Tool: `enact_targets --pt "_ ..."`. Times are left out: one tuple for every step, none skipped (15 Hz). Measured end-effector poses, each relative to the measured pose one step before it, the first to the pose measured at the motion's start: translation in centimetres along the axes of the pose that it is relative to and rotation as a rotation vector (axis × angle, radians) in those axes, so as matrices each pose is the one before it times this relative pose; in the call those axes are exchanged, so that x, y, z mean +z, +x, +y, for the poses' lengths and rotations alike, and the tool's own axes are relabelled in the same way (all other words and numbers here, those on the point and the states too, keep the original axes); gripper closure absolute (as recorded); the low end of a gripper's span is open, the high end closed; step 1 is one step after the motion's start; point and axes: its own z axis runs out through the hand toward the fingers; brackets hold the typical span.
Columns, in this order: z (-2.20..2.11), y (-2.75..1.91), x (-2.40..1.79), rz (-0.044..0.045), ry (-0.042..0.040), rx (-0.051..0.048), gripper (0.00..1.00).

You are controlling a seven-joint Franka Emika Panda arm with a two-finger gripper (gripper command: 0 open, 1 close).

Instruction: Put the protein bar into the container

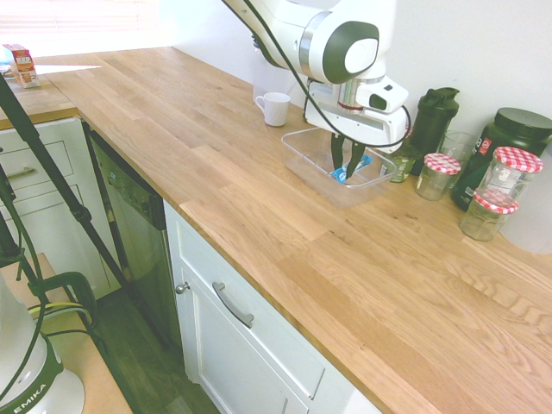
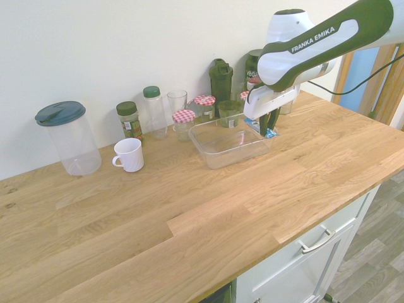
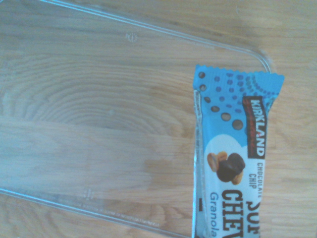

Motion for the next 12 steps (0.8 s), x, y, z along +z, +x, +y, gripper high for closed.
enact_targets --pt "-0.219 0.236 0.193 0.00077 -0.00041 -0.00093 1.00" --pt "-0.298 0.241 0.206 0.00077 -0.00030 -0.00153 1.00" --pt "-0.320 0.275 0.290 -0.00016 -0.00086 -0.00152 1.00" --pt "-0.393 0.175 0.386 -0.00093 -0.00188 -0.00385 1.00" --pt "-0.403 0.132 0.516 -0.00245 -0.00384 -0.00439 1.00" --pt "-0.388 0.083 0.517 -0.00236 -0.00420 -0.00420 1.00" --pt "-0.448 0.055 0.448 -0.00192 -0.00378 -0.00502 1.00" --pt "-0.408 0.036 0.412 -0.00190 -0.00334 -0.00463 1.00" --pt "-0.340 0.091 0.360 -0.00098 -0.00340 -0.00226 1.00" --pt "-0.204 0.056 0.459 -0.00238 -0.00455 -0.00049 1.00" --pt "-0.215 0.049 0.492 -0.00302 -0.00426 0.00019 1.00" --pt "-0.151 0.071 0.453 -0.00308 -0.00371 0.00033 1.00"
